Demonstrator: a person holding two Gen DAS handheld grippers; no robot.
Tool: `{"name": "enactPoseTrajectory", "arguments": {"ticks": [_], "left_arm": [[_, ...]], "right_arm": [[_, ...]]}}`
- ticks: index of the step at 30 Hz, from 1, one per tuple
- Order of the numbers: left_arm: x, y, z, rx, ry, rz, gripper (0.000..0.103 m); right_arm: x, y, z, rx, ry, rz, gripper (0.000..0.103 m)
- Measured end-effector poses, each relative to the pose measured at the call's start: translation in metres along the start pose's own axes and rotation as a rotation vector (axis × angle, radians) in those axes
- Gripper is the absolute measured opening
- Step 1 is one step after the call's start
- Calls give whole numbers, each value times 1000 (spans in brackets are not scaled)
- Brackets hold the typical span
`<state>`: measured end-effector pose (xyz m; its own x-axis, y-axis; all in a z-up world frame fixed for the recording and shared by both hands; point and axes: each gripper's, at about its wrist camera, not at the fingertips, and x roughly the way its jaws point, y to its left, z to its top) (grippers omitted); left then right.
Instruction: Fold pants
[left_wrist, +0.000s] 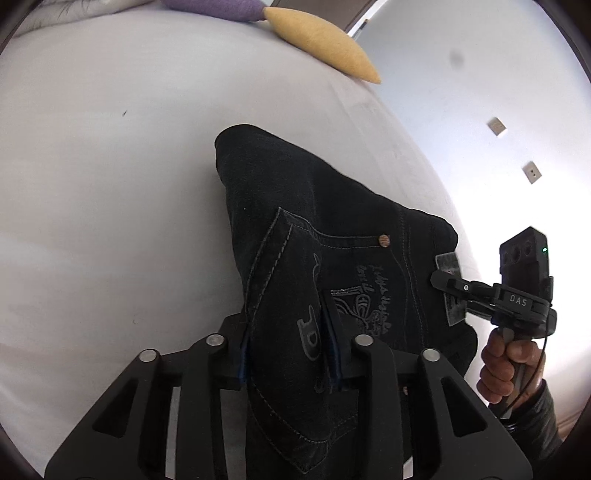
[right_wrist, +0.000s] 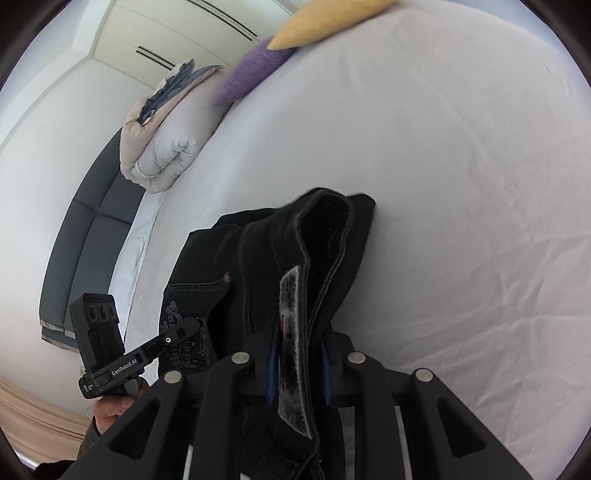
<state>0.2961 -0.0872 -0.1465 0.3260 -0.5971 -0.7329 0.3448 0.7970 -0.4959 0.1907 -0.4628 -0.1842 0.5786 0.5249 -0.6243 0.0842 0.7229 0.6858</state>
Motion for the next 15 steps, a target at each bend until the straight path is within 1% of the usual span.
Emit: {"name": "enactPoseTrajectory", "arguments": {"ticks": [1, 4, 6, 7, 9, 11, 12, 13, 14, 15], "left_arm": [[2, 3, -1, 0, -2, 0, 40], [5, 3, -3, -3, -18, -14, 45], [2, 6, -6, 7, -31, -1, 48], [1, 4, -7, 16, -38, 11, 50], [-6, 2, -13, 34, -55, 39, 51], [-19, 0, -22, 51, -82, 76, 52], [-30, -7, -31, 62, -106, 100, 58], [-39, -8, -36, 74, -135, 122, 65], [-52, -12, -43, 88, -180, 147, 71], [-65, -16, -52, 103, -226, 181, 82]], "right_arm": [[2, -11, -2, 18, -4, 28, 33], [5, -18, -5, 25, -32, 93, 33], [1, -17, -9, 13, -50, 99, 33], [0, -15, -9, 17, -57, 103, 36], [-12, -20, -16, 34, -81, 105, 40], [-24, -19, -22, 37, -110, 74, 44], [-30, -18, -26, 32, -125, 51, 46], [-38, -15, -32, 29, -142, 21, 51], [-43, -11, -35, 30, -152, 7, 56], [-53, -8, -44, 33, -173, -14, 62]]}}
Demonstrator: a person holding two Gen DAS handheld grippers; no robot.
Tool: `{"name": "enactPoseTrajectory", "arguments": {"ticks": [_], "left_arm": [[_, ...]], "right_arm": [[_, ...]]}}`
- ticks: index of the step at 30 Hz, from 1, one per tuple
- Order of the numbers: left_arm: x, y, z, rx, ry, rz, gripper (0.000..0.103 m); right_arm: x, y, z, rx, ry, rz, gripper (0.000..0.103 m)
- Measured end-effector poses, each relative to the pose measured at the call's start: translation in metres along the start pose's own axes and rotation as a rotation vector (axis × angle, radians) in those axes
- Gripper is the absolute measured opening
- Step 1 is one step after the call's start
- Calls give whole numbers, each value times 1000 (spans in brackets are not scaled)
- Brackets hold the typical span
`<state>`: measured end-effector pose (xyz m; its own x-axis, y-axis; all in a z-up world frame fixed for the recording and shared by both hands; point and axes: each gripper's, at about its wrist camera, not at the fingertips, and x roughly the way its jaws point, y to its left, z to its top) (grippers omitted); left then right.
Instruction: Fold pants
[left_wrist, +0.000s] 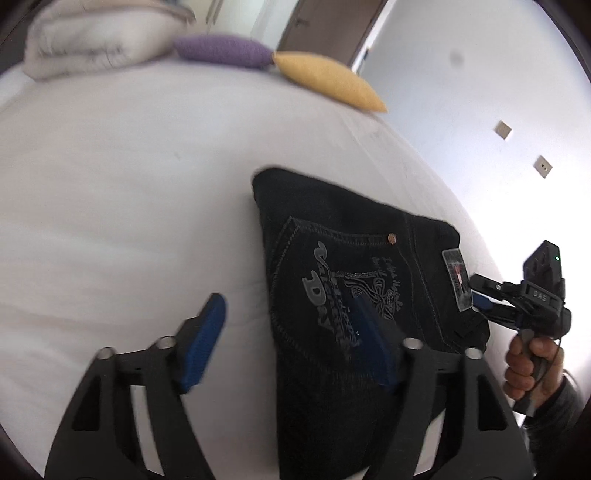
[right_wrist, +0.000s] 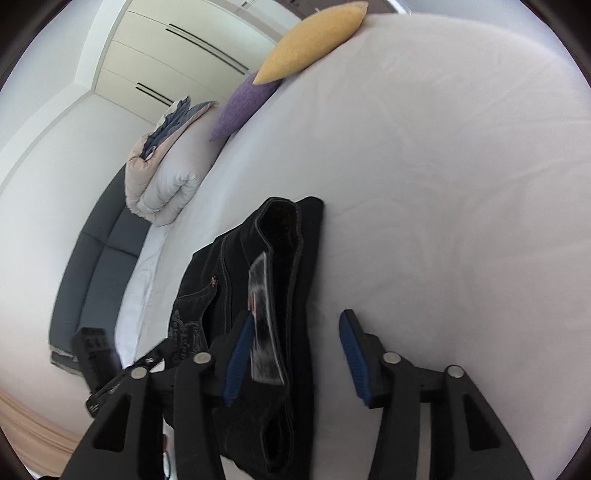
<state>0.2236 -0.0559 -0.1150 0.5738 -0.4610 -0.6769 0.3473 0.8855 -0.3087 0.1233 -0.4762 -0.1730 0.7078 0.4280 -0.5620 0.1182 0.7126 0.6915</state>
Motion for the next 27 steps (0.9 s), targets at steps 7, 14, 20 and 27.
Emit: {"name": "enactPoseTrajectory", "arguments": {"ticks": [7, 14, 20, 27], "left_arm": [[-99, -47, -41, 159, -261, 216, 100], [-200, -106, -83, 313, -504, 535, 103], [-261, -131, -102, 330, -570, 572, 103], [-306, -127, -101, 131, -451, 460, 103]], "right_arm": [[-63, 48, -60, -104, -163, -174, 71], [-137, 117, -121, -288, -435, -368, 95], [-201, 176, -143, -450, -649, -428, 103], [-259, 237, -159, -559, -736, -439, 103]]}}
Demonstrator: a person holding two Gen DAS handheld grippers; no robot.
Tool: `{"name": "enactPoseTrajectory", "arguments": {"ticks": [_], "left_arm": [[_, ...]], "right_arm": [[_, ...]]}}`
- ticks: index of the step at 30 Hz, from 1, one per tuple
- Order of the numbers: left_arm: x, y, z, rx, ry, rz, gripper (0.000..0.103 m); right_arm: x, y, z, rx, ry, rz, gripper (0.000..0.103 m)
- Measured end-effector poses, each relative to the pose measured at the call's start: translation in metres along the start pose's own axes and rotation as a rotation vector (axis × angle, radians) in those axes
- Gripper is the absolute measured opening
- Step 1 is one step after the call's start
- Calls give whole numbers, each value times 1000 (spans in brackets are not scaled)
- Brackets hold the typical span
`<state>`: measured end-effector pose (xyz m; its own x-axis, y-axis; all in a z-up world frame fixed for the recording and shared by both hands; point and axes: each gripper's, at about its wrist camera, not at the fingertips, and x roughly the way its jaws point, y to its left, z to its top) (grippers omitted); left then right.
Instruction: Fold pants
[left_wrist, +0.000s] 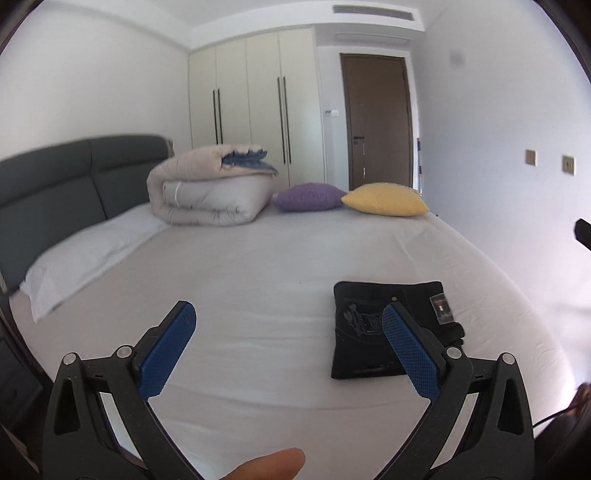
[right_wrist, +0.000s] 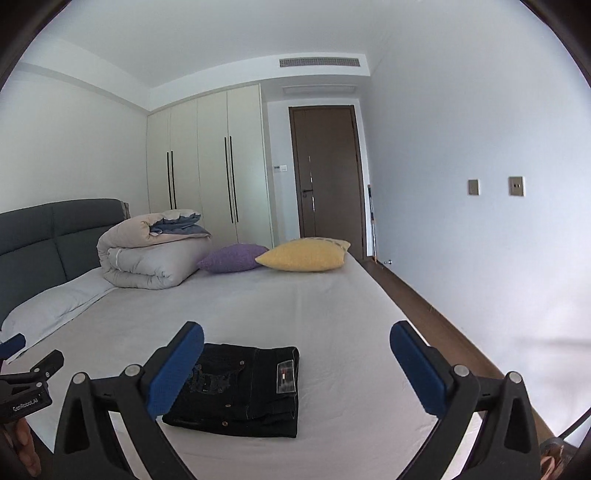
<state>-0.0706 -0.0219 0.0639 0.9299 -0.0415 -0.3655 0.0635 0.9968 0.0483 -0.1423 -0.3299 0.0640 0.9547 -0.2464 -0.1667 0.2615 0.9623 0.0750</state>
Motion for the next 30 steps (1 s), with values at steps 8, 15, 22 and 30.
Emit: {"name": "enactPoseTrajectory", "arguments": {"ticks": [8, 15, 22, 30], "left_arm": [[-22, 7, -3, -50, 103, -52, 103], [-5, -11, -27, -27, 175, -71, 103], [27, -17, -44, -29, 236, -76, 103], [56, -17, -59, -31, 284, -80, 103]], "right_arm": [[-21, 8, 5, 34, 133, 32, 103], [15, 7, -46, 93, 333, 0, 103], [24, 17, -65, 64, 375, -1, 103], [32, 31, -74, 31, 411, 29, 103]]}}
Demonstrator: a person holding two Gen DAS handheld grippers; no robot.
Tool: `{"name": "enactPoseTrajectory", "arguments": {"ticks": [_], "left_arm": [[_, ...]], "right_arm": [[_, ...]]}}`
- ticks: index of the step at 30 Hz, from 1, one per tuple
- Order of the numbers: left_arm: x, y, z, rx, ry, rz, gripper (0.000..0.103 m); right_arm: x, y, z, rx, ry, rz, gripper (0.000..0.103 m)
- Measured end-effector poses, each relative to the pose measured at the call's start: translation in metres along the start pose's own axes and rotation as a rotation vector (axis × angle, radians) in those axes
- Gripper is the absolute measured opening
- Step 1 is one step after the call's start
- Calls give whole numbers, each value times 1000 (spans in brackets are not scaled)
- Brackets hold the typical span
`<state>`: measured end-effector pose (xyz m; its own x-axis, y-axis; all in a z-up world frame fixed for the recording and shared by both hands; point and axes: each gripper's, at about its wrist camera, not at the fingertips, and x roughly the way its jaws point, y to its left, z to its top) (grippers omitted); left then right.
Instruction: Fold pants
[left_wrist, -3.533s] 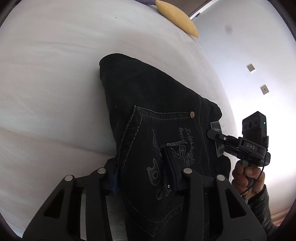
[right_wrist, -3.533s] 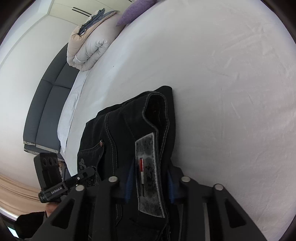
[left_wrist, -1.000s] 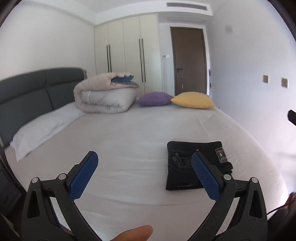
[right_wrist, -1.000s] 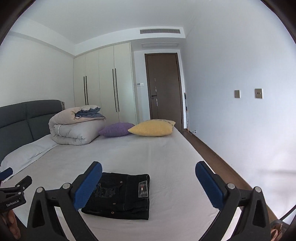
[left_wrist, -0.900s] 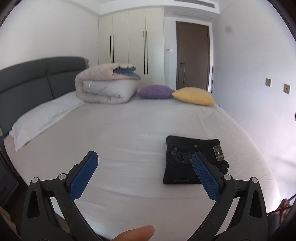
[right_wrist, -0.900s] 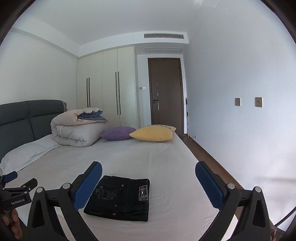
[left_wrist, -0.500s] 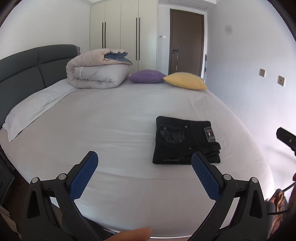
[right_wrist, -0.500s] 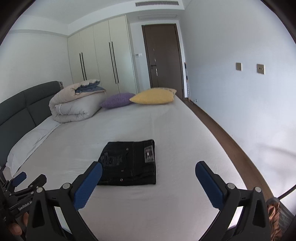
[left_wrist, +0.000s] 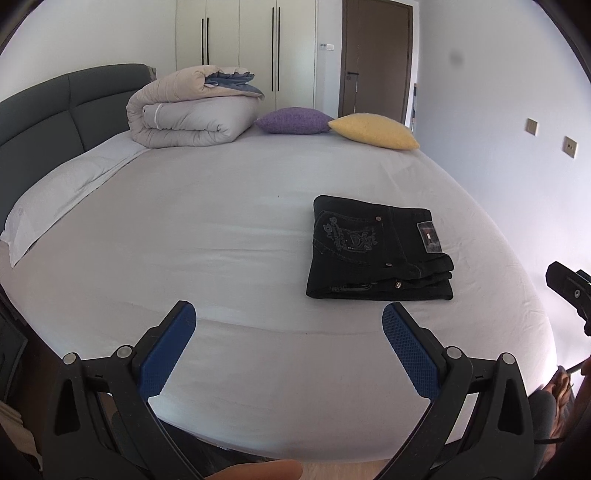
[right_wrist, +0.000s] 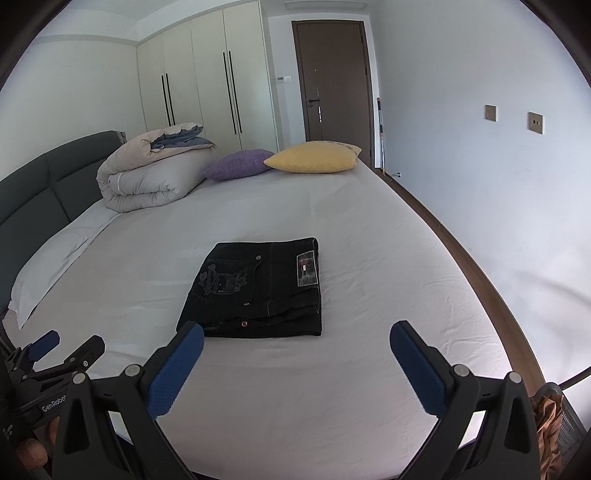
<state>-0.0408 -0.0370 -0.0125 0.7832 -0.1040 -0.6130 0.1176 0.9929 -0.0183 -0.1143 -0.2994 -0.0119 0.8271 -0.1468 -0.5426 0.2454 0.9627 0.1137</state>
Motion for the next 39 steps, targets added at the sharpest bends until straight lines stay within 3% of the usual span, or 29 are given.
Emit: {"name": "enactPoseTrajectory", "arguments": {"ticks": [9, 39], "left_arm": [[14, 3, -2, -7, 14, 7, 103], [17, 0, -5, -14, 18, 9, 103]], "right_arm": [[8, 7, -8, -24, 45, 5, 103], [10, 14, -10, -45, 67, 9, 103]]}}
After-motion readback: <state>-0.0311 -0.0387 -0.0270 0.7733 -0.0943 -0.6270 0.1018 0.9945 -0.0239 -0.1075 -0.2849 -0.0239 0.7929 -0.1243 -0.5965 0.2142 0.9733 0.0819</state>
